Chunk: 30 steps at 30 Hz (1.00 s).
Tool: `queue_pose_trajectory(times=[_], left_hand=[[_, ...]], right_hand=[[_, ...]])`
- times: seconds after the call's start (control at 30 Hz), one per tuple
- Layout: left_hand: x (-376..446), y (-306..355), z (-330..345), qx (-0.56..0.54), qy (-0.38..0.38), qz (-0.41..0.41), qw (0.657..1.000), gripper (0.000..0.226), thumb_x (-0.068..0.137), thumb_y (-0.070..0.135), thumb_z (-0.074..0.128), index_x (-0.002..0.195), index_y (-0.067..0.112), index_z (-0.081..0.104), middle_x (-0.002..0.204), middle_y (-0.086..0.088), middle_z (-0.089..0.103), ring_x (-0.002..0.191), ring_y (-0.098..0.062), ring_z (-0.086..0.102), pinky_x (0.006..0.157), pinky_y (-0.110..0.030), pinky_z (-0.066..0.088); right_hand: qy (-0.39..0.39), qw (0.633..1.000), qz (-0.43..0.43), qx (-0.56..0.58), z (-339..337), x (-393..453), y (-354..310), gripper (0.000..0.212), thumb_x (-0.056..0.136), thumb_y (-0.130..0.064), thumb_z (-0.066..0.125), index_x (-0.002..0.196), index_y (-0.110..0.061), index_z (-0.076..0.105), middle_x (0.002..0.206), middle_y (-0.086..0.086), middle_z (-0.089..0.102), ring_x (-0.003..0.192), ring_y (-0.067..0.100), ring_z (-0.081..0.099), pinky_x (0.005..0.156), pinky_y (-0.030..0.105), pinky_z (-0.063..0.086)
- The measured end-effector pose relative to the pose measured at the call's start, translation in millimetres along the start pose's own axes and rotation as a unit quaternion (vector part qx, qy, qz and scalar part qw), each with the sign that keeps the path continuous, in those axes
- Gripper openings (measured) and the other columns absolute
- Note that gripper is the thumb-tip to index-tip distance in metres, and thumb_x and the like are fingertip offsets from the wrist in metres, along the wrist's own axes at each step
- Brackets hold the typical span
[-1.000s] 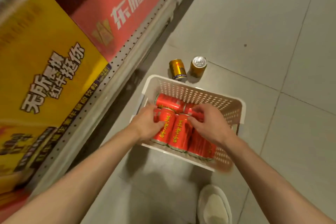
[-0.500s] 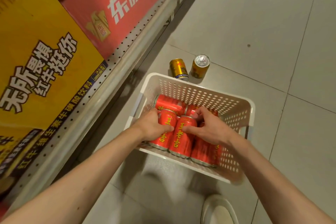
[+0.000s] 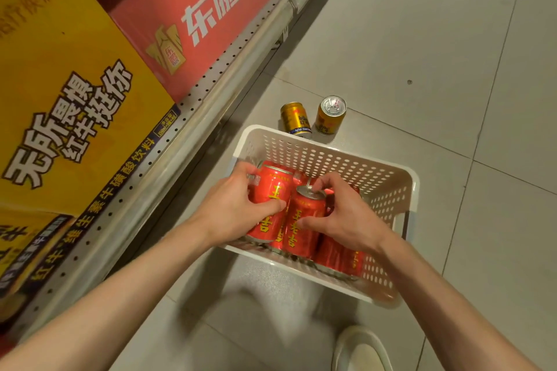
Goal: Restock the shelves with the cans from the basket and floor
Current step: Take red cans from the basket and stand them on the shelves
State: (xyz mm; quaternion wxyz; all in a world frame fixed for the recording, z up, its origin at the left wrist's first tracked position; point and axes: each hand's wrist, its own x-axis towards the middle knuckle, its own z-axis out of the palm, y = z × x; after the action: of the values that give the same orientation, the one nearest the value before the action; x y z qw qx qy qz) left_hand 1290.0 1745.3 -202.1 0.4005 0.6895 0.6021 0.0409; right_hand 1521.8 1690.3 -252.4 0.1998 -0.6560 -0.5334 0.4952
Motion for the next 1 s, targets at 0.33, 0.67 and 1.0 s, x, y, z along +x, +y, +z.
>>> queue_pose_trajectory(times=[0.33,0.67,1.0], left_hand=[[-33,-9,-27,-0.044,0.087,0.005,0.995,0.079,0.054,0.078,0.074,0.118,0.048,0.038,0.096,0.029,0.063,0.091,0.026,0.056,0.071,-0.016,0.049],[-39,-15,-26,-0.1,0.116,0.003,0.988,0.082,0.054,0.074,0.075,0.128,0.044,0.057,0.1,0.03,0.066,0.094,0.025,0.056,0.078,-0.015,0.048],[-90,58,-78,-0.231,0.158,-0.013,0.96,0.075,0.059,0.065,0.083,0.127,0.04,0.064,0.11,0.027,0.07,0.103,0.01,0.062,0.088,-0.026,0.054]], right_hand=[[0.007,1.0,-0.022,0.018,34,-10,-9,0.08,0.067,-0.049,0.089,0.13,-0.047,0.041,0.12,-0.024,0.06,0.104,-0.012,0.064,0.083,0.008,0.052],[0.082,0.993,-0.013,0.085,46,-19,-11,0.063,0.064,-0.049,0.09,0.117,-0.053,0.056,0.107,-0.033,0.071,0.096,-0.02,0.064,0.075,-0.001,0.047],[0.134,0.976,-0.015,0.168,-41,-74,-111,0.079,0.063,-0.055,0.088,0.134,-0.035,0.06,0.112,-0.023,0.074,0.1,-0.002,0.072,0.085,0.021,0.06]])
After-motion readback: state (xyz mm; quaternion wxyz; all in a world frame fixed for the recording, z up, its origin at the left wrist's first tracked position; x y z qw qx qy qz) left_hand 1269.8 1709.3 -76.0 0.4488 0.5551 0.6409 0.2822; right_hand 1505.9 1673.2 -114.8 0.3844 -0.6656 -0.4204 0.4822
